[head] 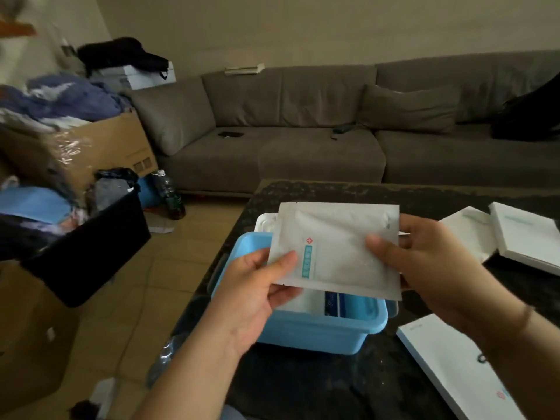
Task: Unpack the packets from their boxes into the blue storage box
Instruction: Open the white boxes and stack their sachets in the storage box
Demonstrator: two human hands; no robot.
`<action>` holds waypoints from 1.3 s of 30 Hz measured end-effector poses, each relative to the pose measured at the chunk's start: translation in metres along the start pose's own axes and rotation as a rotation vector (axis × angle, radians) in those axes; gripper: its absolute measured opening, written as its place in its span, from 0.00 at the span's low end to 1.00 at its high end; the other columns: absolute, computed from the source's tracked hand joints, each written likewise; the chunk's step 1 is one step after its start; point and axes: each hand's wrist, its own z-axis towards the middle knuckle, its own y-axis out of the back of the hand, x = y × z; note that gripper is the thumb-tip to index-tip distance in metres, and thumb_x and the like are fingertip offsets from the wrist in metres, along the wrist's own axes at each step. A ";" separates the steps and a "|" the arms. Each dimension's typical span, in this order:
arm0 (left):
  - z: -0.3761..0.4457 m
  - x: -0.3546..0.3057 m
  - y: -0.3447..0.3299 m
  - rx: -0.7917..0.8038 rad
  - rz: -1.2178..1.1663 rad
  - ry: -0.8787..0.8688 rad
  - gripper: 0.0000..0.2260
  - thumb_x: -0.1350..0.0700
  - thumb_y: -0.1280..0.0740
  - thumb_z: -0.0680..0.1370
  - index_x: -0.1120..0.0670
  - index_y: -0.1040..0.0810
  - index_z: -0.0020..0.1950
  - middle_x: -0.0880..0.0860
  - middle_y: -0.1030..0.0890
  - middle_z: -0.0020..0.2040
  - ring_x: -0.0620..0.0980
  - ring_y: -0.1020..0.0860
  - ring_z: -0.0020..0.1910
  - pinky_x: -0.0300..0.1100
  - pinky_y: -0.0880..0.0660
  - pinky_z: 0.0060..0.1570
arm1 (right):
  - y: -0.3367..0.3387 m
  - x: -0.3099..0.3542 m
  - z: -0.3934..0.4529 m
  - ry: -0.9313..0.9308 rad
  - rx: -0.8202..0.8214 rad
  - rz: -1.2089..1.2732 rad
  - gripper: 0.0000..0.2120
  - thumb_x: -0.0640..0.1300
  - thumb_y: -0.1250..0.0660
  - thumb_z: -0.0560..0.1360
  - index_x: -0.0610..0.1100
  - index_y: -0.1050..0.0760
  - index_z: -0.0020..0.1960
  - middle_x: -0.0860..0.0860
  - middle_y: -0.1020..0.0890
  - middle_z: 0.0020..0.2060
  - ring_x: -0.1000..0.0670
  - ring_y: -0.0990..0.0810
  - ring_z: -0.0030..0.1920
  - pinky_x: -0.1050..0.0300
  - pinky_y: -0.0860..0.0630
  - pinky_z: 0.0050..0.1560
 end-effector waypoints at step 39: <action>0.068 -0.008 0.047 0.108 1.913 -0.189 0.09 0.54 0.31 0.78 0.47 0.21 0.58 0.46 0.19 0.52 0.49 0.23 0.56 0.66 0.58 0.74 | -0.076 -0.025 0.050 -0.126 0.450 -0.949 0.16 0.53 0.34 0.77 0.45 0.28 0.59 0.50 0.19 0.47 0.51 0.19 0.48 0.62 0.23 0.50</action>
